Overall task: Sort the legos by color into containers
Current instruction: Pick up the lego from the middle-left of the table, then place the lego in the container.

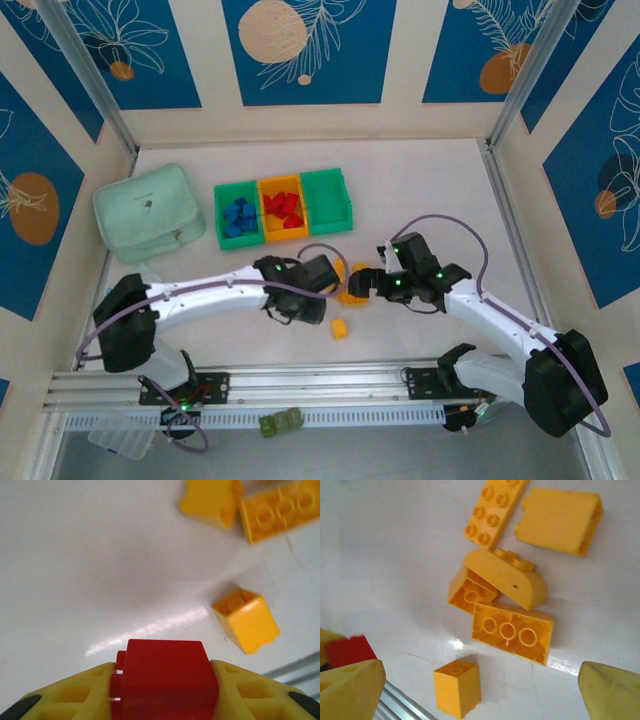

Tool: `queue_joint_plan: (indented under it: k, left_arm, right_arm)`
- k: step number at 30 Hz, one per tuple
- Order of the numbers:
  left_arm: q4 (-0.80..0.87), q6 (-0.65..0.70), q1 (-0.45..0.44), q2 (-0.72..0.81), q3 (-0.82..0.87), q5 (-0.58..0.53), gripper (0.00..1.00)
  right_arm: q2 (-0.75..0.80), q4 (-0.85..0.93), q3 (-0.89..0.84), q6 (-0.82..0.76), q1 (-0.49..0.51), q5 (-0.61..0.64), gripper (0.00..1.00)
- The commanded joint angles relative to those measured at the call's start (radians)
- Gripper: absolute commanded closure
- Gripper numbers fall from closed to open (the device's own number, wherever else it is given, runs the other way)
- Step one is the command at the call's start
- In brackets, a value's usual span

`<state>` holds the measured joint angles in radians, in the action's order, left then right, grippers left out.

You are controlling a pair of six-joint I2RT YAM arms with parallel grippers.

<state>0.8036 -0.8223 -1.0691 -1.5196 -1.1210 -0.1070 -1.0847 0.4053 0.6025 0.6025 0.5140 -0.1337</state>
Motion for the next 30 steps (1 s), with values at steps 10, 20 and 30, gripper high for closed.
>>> queue_joint_plan:
  k: [10, 20, 30]
  left_arm:
    - [-0.013, 0.264, 0.371, -0.051, -0.243, -0.053, 0.58]
    - [-0.084, 0.31, 0.546, -0.35, -0.532, -0.042, 0.59]
    - [-0.068, 0.34, 0.606, -0.578, -0.722, -0.079, 0.45]
  right_arm:
    - [-0.118, -0.069, 0.173, -0.022, 0.07, 0.028, 0.01]
    - [-0.291, -0.135, 0.31, -0.032, 0.057, 0.052, 0.01]
    - [-0.347, -0.118, 0.367, -0.067, 0.025, 0.046, 0.01]
